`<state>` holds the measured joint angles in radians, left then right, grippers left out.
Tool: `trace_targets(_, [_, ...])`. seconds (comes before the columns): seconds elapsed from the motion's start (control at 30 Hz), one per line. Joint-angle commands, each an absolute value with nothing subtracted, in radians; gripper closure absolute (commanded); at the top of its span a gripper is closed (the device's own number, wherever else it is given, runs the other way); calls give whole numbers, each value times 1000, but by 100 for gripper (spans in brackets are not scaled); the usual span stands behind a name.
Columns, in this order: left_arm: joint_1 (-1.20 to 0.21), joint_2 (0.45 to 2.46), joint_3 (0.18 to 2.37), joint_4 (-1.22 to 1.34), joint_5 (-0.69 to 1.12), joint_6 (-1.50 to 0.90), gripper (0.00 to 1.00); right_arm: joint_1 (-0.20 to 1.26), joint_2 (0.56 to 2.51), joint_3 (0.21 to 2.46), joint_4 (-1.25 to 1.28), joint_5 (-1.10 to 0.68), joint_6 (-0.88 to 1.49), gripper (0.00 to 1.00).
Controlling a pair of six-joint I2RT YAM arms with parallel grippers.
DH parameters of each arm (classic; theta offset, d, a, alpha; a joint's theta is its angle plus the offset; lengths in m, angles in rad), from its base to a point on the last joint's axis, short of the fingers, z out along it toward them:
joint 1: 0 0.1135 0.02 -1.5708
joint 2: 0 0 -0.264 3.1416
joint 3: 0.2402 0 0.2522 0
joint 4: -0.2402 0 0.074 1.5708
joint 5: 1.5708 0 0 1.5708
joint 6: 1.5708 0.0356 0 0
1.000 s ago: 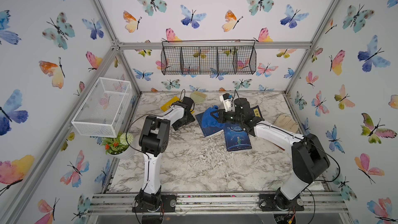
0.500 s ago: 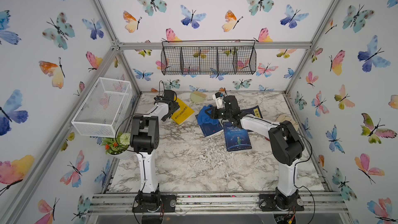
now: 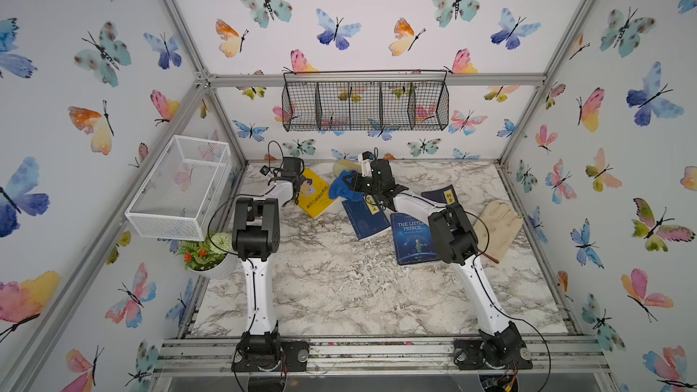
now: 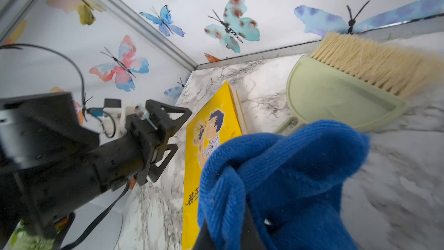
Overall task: Wipe the cover of the book
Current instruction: Adjust the book at the center of the board.
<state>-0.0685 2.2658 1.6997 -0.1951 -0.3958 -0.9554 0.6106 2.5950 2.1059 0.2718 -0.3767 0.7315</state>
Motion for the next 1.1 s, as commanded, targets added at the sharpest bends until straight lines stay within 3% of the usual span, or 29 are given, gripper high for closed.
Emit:
trace_targets(0.0, [-70, 2250, 1670, -166, -428, -988, 2, 615, 2711, 2262, 285, -312, 885, 94])
trace_targets(0.23, [-65, 2261, 1643, -192, -321, -977, 2, 618, 2903, 2421, 321, -255, 1042, 94])
trace_targets(0.37, [-66, 2263, 1660, -233, -297, -928, 2, 630, 2944, 2412, 354, -362, 1105, 96])
trace_targets(0.83, [-46, 2247, 1664, -293, -104, -778, 2, 690, 2733, 2085, 388, -689, 1009, 97])
trace_targets(1.07, [-47, 2214, 1457, -169, 124, -813, 2, 692, 2679, 2004, 403, -776, 975, 99])
